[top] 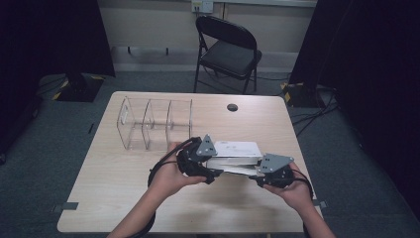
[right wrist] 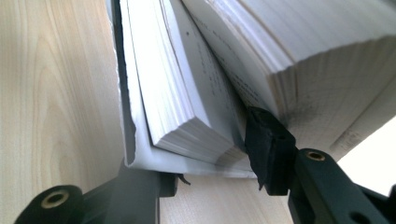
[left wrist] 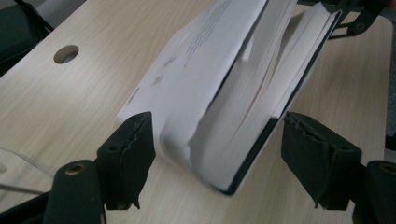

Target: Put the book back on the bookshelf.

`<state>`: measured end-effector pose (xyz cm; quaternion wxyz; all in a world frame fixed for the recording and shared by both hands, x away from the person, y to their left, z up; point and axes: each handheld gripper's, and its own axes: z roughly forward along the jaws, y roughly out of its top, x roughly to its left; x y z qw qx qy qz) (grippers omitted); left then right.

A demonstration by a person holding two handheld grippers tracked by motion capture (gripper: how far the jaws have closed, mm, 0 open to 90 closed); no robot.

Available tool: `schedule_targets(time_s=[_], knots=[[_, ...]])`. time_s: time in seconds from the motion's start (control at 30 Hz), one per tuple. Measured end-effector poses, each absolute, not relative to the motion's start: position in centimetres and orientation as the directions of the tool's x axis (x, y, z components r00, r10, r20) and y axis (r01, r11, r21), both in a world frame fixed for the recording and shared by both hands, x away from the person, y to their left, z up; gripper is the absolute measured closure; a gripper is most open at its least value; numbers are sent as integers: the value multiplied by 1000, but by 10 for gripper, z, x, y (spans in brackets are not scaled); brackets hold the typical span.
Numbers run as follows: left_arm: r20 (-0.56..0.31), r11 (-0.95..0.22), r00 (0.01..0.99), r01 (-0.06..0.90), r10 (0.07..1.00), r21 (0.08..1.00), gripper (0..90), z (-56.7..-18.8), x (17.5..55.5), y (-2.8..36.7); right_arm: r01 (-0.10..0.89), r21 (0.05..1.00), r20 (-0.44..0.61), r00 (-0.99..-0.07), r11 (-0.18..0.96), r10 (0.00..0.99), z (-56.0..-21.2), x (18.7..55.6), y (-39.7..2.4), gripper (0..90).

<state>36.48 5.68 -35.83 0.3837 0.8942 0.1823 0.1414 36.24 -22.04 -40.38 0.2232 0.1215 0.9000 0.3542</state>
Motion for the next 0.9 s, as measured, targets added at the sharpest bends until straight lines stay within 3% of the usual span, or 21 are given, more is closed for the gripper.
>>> schedule_targets(time_s=[0.33, 0.9], knots=[[56, -606, 878, 281, 476, 744, 232, -378, 365, 80, 78, 672, -292, -886, 737, 360, -397, 369, -219, 578], [-77, -541, 836, 420, 544, 729, 206, -455, 369, 102, 88, 666, -261, -903, 741, 342, -390, 372, -221, 577]])
